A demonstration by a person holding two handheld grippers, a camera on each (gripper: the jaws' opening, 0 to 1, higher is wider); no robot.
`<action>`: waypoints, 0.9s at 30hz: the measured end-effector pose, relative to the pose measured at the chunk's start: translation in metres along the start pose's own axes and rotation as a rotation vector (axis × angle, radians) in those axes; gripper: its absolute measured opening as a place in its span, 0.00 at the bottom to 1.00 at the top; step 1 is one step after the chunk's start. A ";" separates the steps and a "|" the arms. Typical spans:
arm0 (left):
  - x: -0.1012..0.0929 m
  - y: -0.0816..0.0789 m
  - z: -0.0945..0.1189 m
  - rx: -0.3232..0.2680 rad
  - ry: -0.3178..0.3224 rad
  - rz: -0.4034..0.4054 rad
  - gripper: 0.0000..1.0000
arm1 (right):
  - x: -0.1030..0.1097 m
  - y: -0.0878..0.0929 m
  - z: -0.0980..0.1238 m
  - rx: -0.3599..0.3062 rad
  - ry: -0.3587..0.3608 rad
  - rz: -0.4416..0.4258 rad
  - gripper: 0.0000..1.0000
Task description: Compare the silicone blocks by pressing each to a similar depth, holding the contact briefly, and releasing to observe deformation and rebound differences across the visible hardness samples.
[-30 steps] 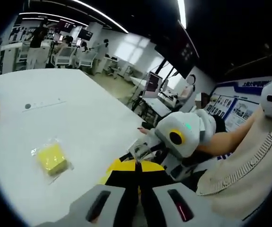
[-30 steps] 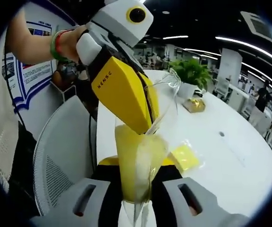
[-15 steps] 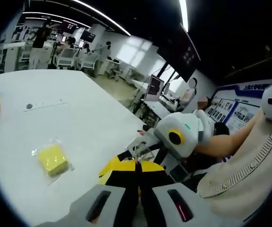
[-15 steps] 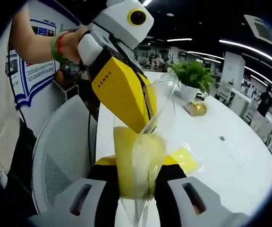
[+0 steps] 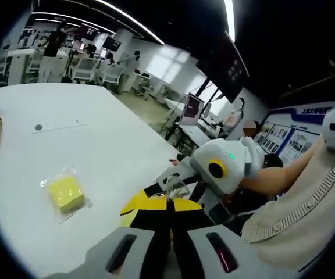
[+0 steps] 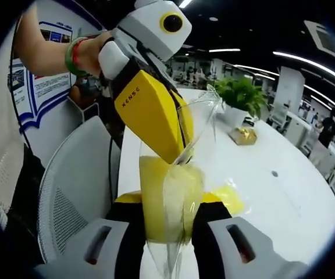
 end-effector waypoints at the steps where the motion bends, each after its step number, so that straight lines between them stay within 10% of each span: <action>1: 0.000 0.000 0.000 0.000 0.000 0.002 0.00 | 0.000 0.000 0.000 0.000 0.001 -0.001 0.26; 27: 0.015 0.019 -0.007 -0.024 0.050 0.164 0.00 | 0.009 0.005 0.028 -0.163 0.155 -0.125 0.57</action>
Point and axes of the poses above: the point that each gripper's makers call its tool centre point, and the gripper's own axes: z roughly backward along the fingers, x roughly to its left, y roughly out of its underside, the point moved 10 cm from there along z, roughly backward along the fingers, and after that the axes turned 4 degrees about z, right-handed, at the moved point
